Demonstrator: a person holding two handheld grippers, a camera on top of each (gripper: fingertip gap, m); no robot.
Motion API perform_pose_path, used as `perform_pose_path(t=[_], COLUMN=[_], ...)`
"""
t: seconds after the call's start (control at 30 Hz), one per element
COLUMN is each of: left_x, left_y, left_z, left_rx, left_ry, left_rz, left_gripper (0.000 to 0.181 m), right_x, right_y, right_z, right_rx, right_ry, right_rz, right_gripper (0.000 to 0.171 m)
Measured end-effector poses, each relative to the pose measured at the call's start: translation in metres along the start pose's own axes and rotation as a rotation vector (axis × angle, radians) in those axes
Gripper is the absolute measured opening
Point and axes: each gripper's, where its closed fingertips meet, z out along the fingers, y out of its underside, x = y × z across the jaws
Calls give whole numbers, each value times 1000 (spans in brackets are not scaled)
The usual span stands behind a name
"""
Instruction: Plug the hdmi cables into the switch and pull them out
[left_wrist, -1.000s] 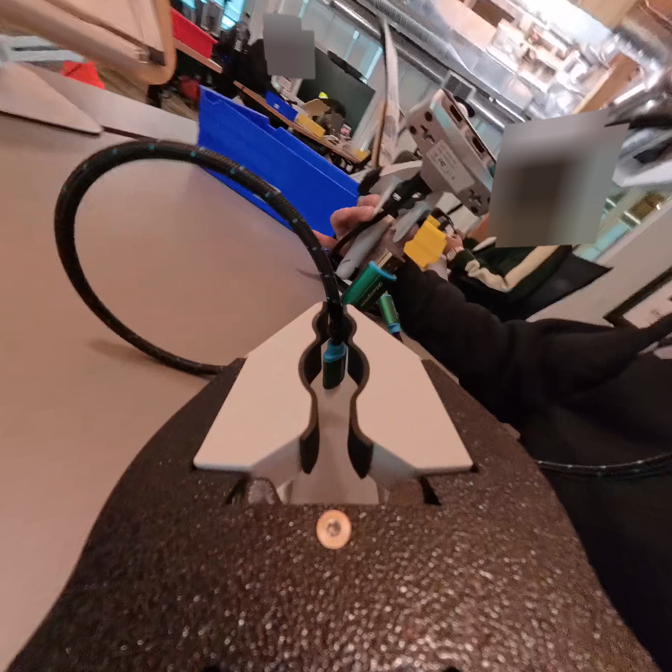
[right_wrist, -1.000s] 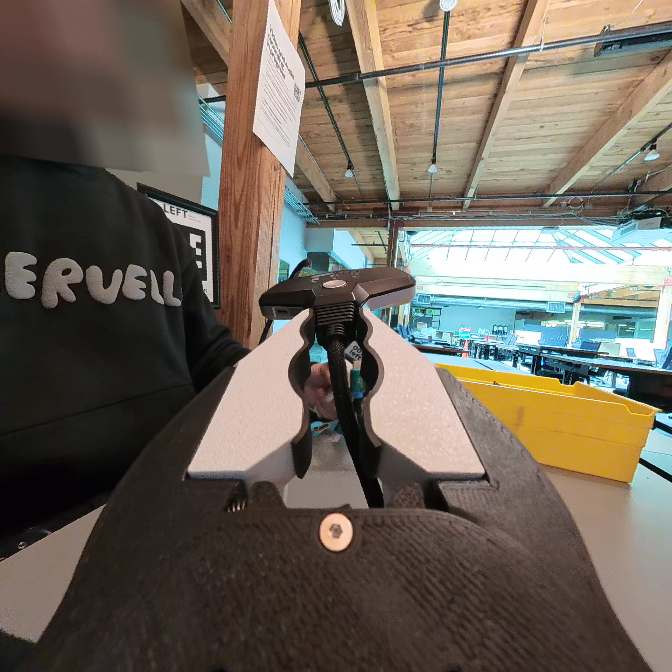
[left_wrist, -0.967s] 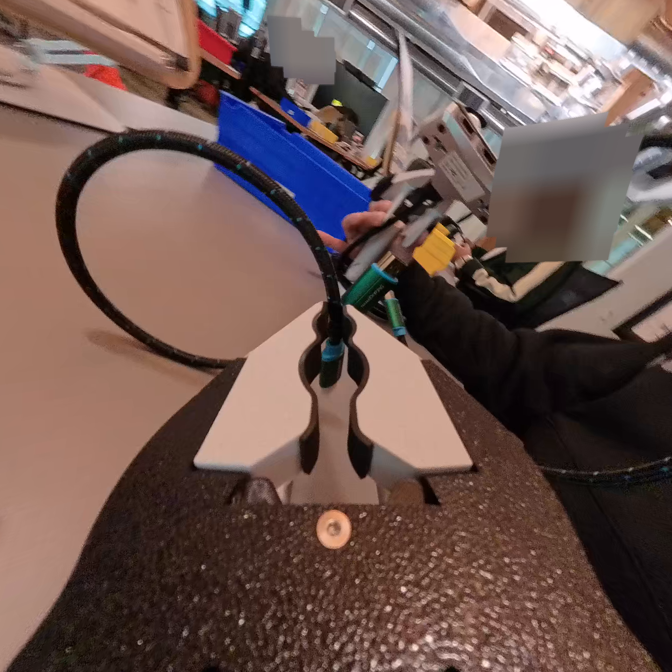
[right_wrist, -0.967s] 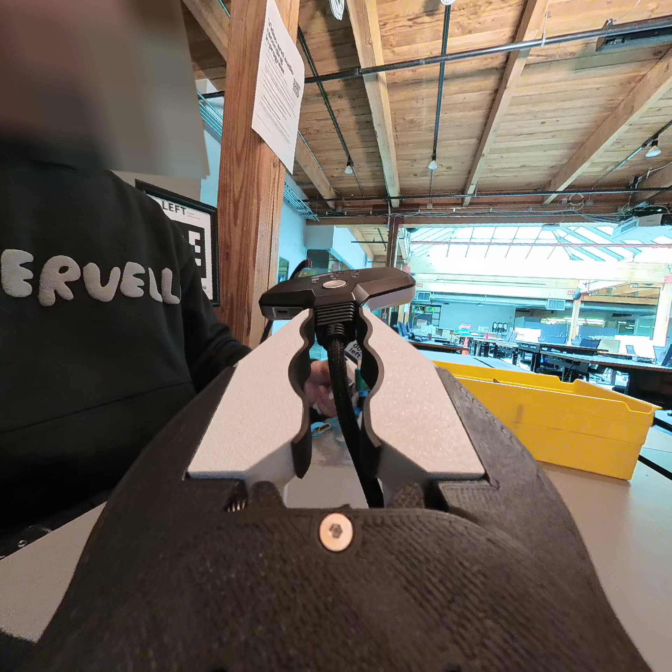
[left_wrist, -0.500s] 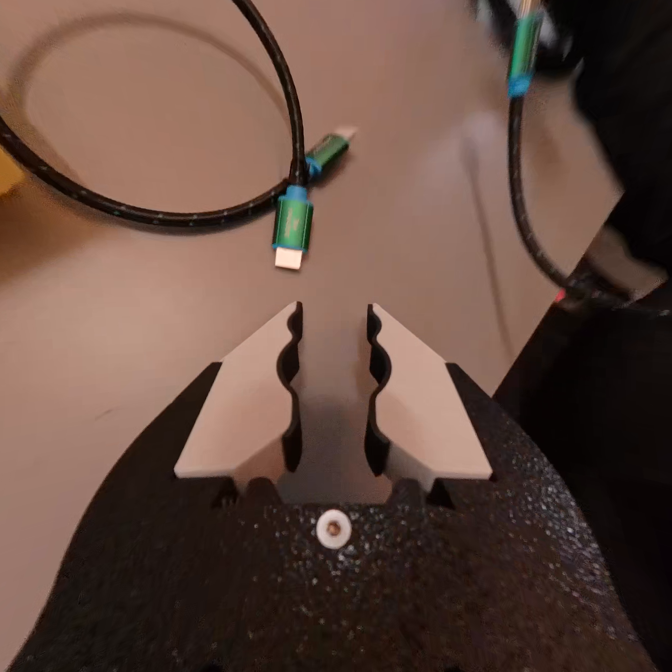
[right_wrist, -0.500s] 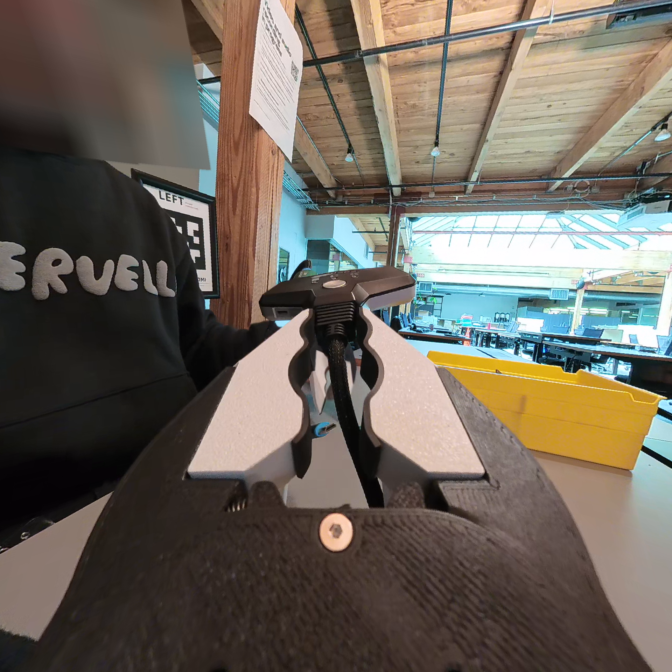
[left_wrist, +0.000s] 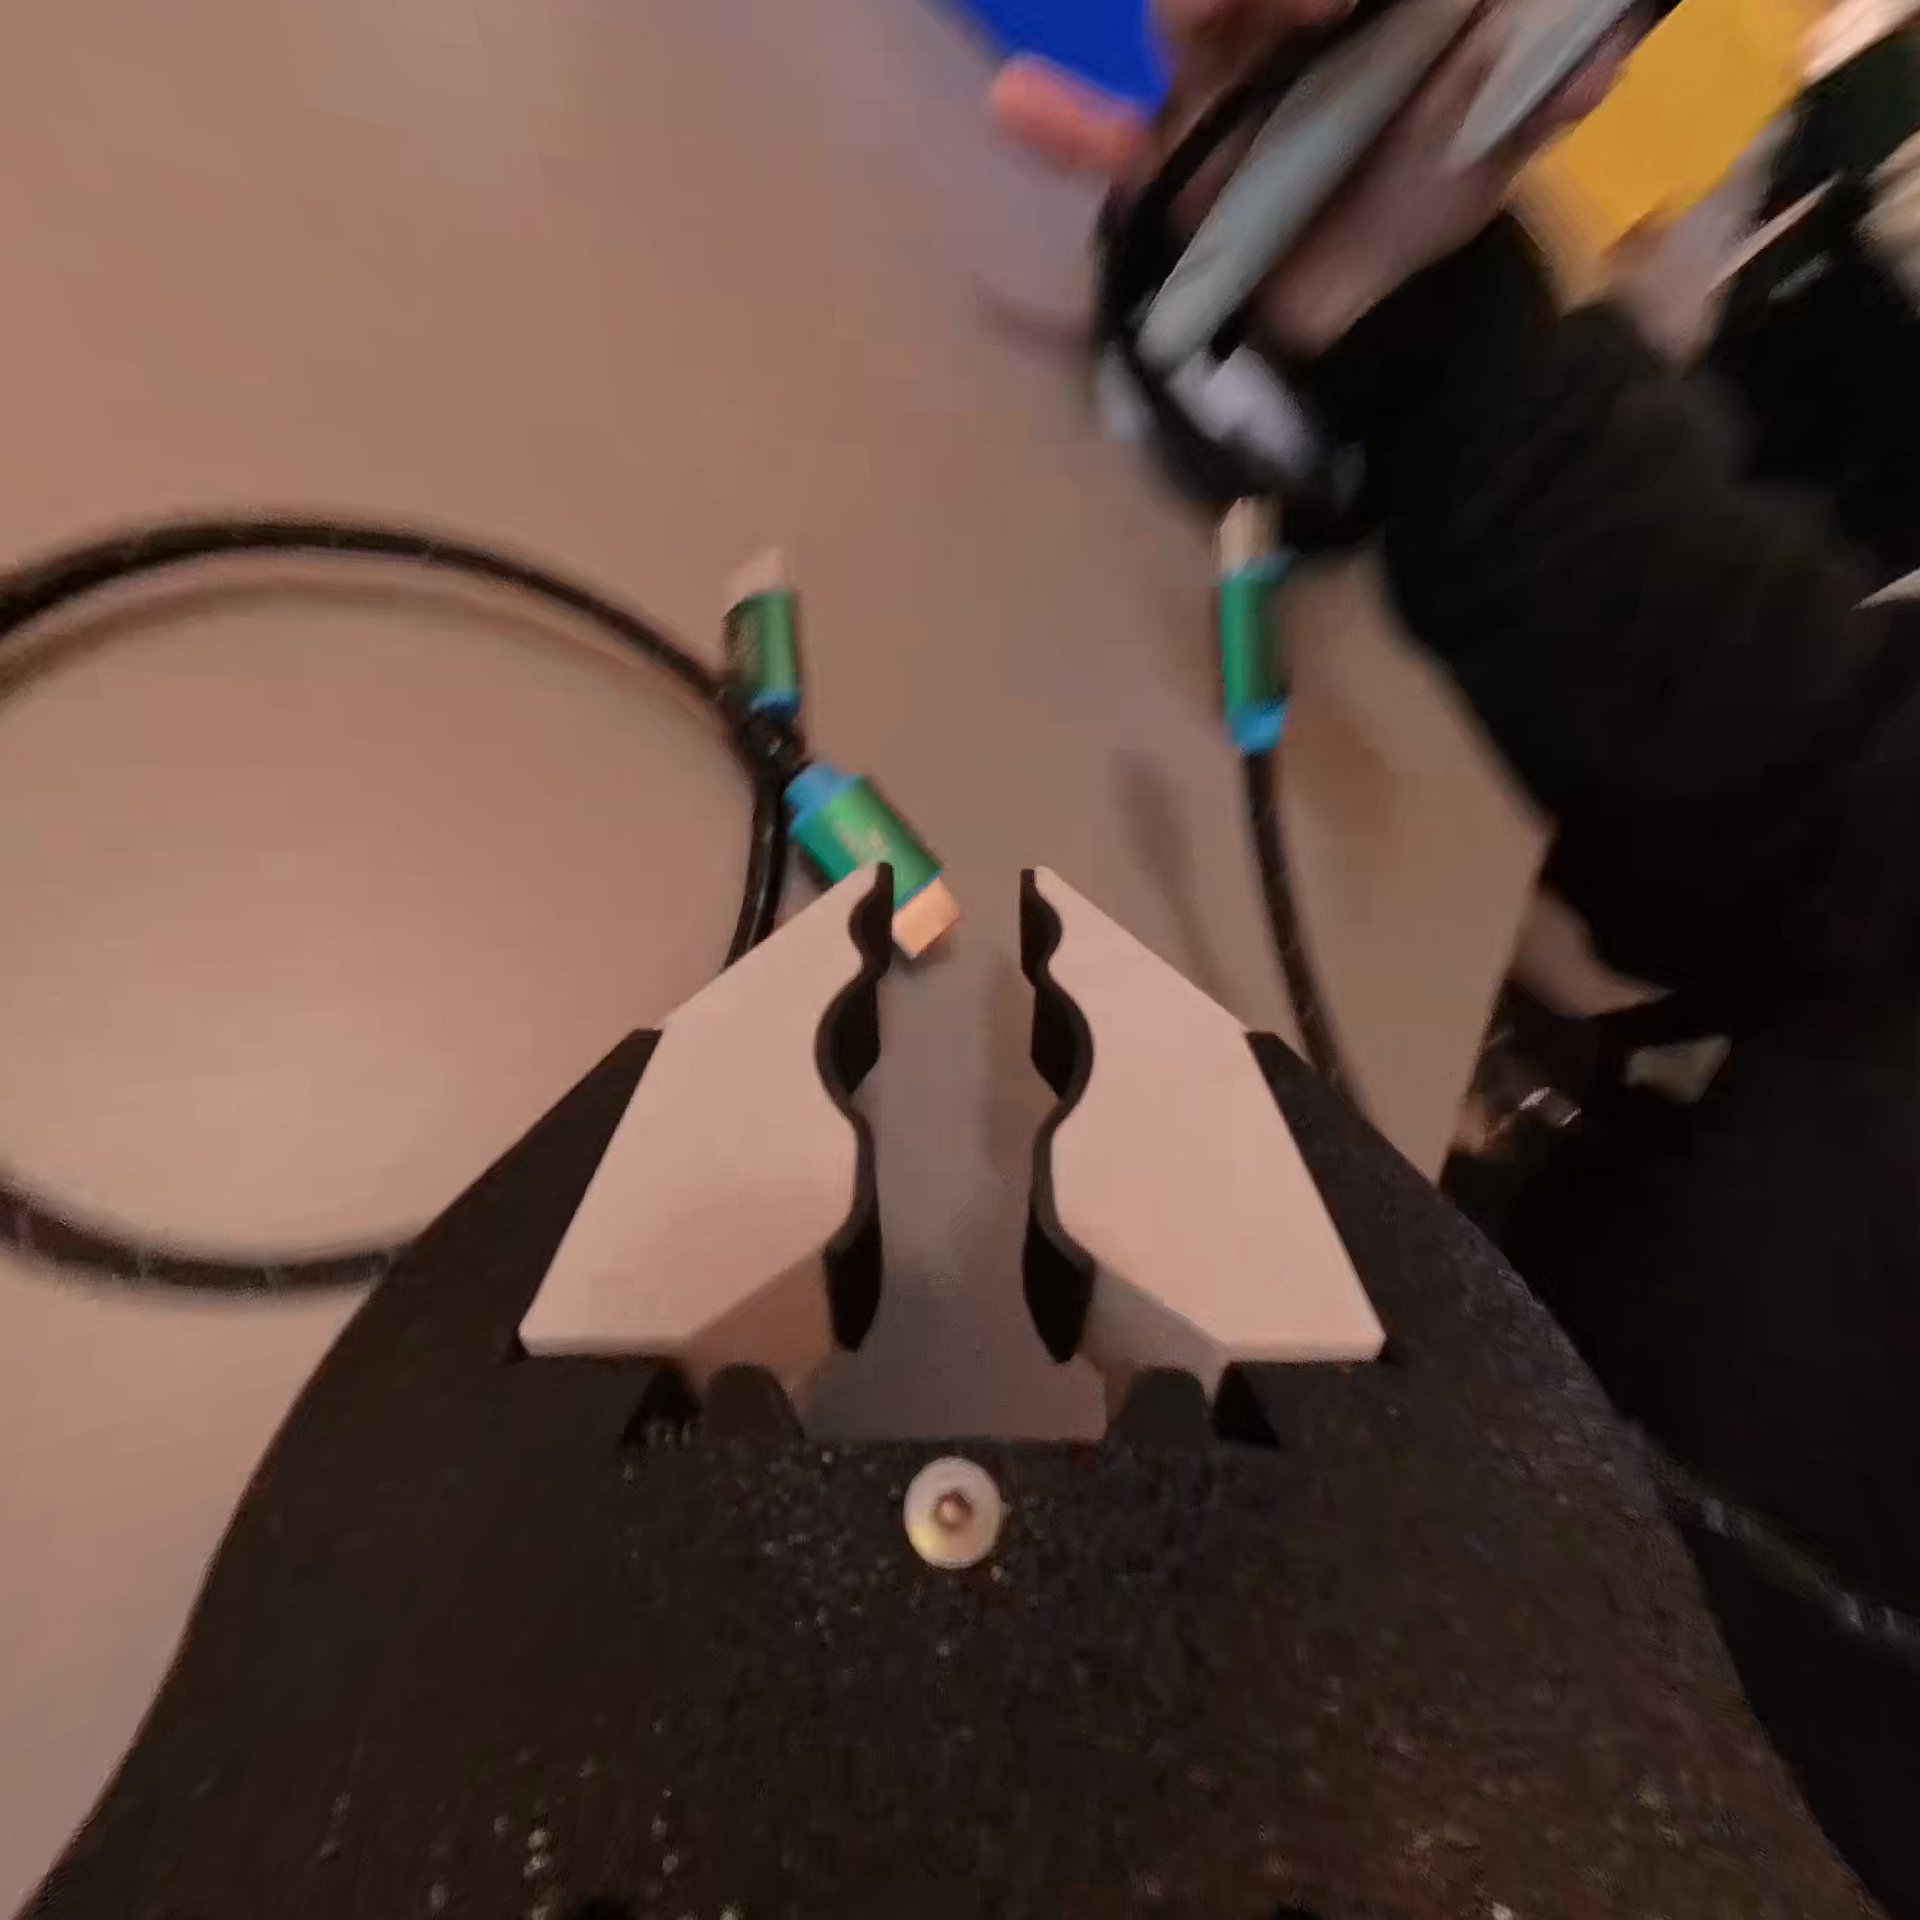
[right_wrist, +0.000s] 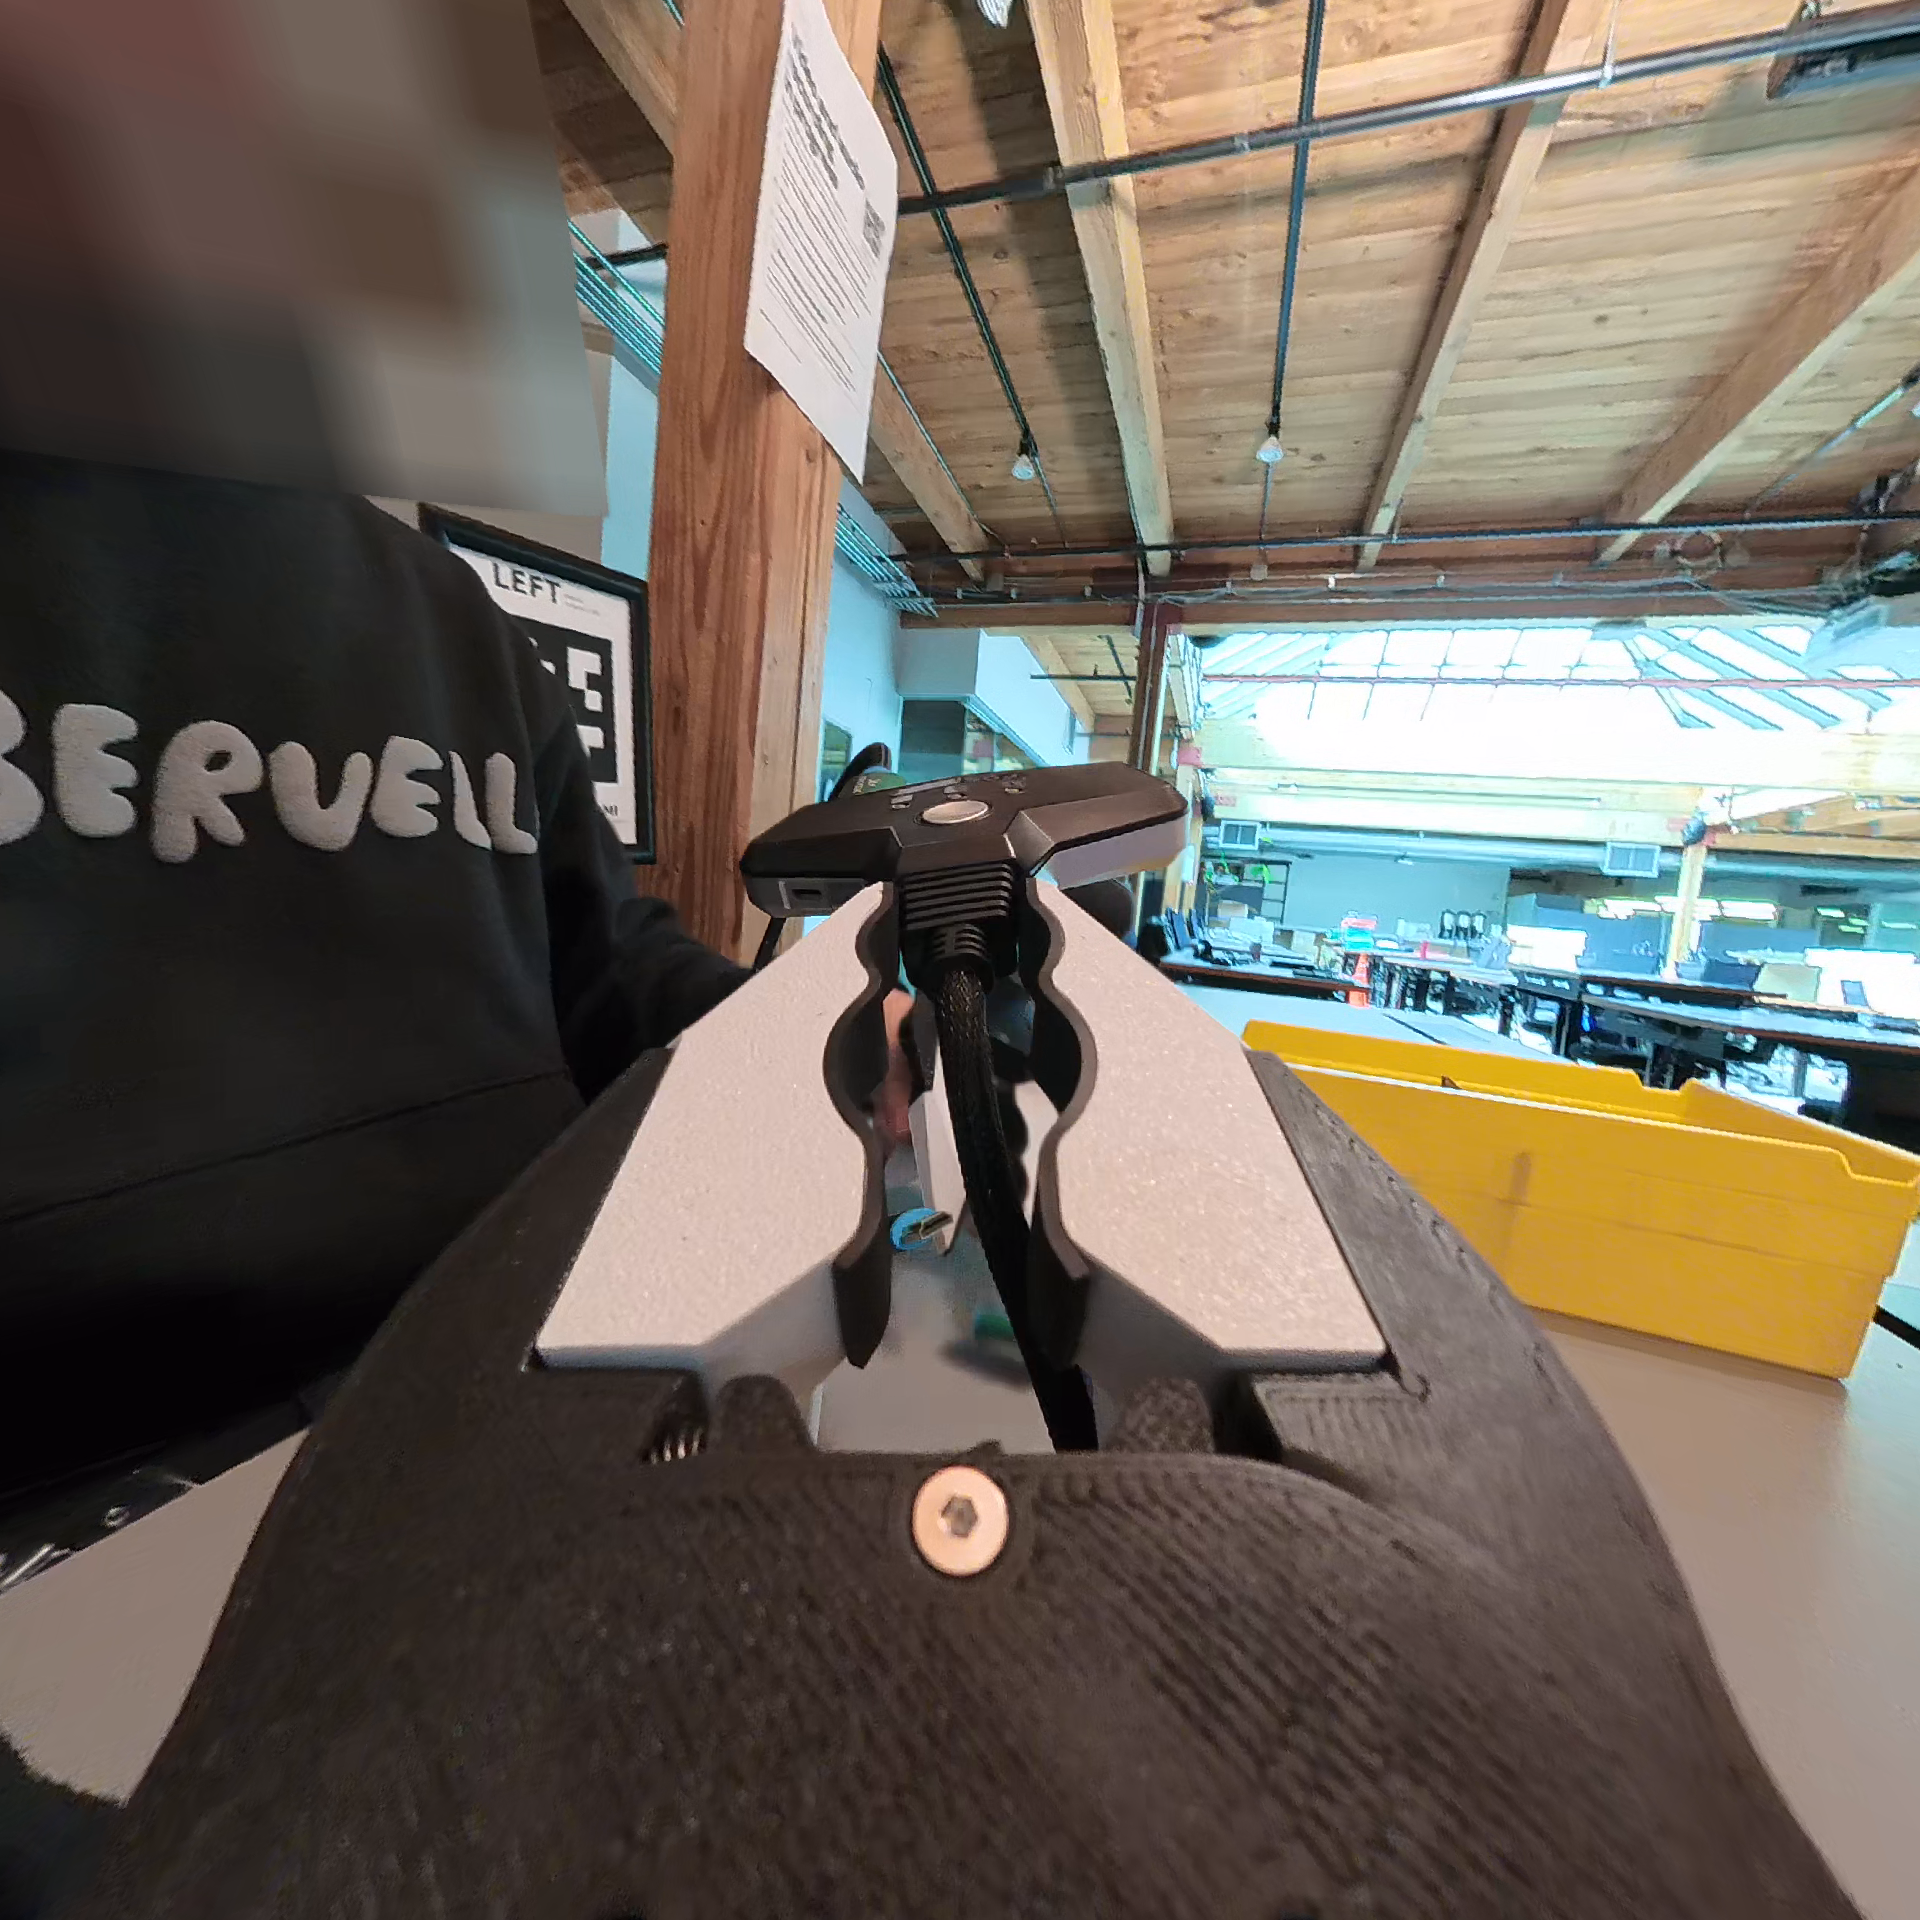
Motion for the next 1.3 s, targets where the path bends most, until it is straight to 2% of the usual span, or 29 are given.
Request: perform_pose_path(t=[0.03, 0.13, 0.2, 0.37, 0.47, 0.53, 0.6, 0.73, 0.8, 0.93, 0.97, 1.07, 1.13, 1.3], left_x=[7, 5, 0, -8, -19, -25, -24, -24, -29, -51, -51, -39, -45, -64], left_y=[-13, -36, -47, -43, -40, -30, -20, -24, -31, -47, -50, -60, -61, -51], left_z=[7, 13, 11, 25, 36, 40, 44, 54, 59, 63, 61, 51, 49, 61], left_rx=[60, 109, 84, -117, -240, -349, -415, -384, -332, -282, -282, -220, -267, -316], left_ry=[42, 15, -31, 10, 63, 125, 197, 207, 155, -16, -22, 41, 29, 15], left_rz=[16, 201, 442, 1156, 1304, 1325, 1307, 1202, 1100, 737, 715, 943, 1014, 1036], left_gripper=[22, 31, 34, 37, 40, 35, 23, 9, 9, 11, 14, 25, 46, 35], right_x=[-1, -2, -3, -5, -6, -5, -4, -4, -5, -5, -5, -5, -5, -5], right_y=[-2, -7, -8, -6, -4, -4, -4, -5, -6, -8, -8, -9, -8, -3], right_z=[-1, -3, -3, -2, -2, -2, -3, -3, -3, -4, -4, -5, -4, -3], right_rx=[9, 28, 32, 22, 10, 4, 3, 13, 17, 26, 28, 31, 29, 4], right_ry=[-4, -2, -4, -24, -29, -24, -19, -20, -25, -27, -27, -29, -28, -28], right_rz=[-3, -10, -13, -2, 4, 3, 2, 7, 6, 4, 4, 4, 7, 11], right_gripper=[20, 20, 20, 21, 21, 20, 20, 20, 20, 20, 20, 20, 20, 20])
